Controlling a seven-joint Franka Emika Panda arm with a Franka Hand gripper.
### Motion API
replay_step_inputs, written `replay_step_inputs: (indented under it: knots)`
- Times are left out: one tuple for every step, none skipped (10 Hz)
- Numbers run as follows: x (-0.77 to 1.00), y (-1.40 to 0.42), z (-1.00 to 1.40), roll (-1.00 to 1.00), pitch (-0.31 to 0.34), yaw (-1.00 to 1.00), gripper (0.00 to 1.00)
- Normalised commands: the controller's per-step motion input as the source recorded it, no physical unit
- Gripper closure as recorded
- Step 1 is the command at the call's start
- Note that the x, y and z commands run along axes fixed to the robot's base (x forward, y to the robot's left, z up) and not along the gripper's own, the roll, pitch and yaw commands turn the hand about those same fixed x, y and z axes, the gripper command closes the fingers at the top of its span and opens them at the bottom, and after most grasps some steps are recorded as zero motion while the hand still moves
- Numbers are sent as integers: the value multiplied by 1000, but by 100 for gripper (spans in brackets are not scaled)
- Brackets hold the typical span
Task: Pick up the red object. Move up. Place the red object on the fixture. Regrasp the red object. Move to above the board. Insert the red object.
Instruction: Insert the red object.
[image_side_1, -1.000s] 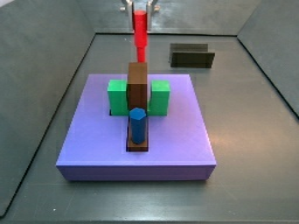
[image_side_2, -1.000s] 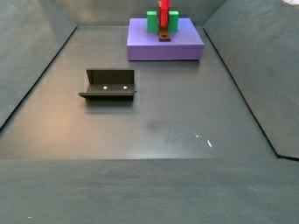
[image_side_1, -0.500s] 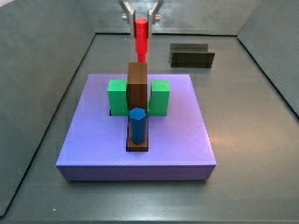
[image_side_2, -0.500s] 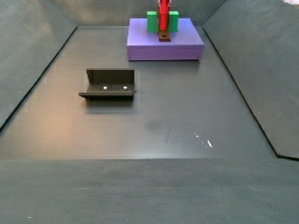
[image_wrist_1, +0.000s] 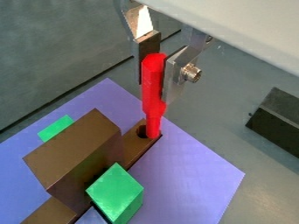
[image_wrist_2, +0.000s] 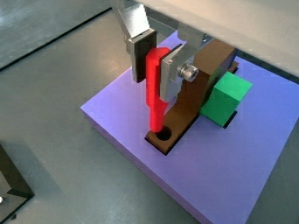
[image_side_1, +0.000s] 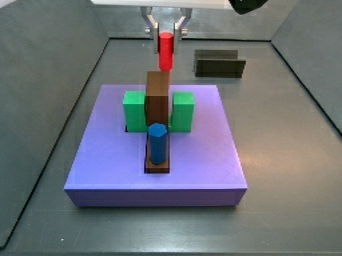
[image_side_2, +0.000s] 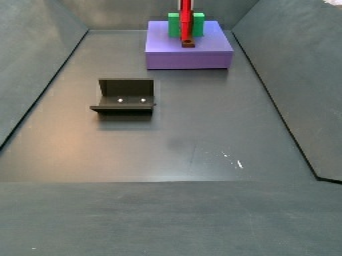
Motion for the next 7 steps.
replay_step_inputs:
  knots:
    - [-74, 0, -6, 0, 0, 0, 100]
    - [-20, -23, 0, 0, 0, 0, 100]
    - [-6, -17, -60, 0, 0, 0, 100]
    - [-74, -11, -9, 0, 0, 0, 100]
    - [-63, -43, 0, -9, 0, 0, 100]
    - [-51, -54, 0, -10, 0, 0, 100]
    - [-97, -63, 0, -34, 0, 0, 100]
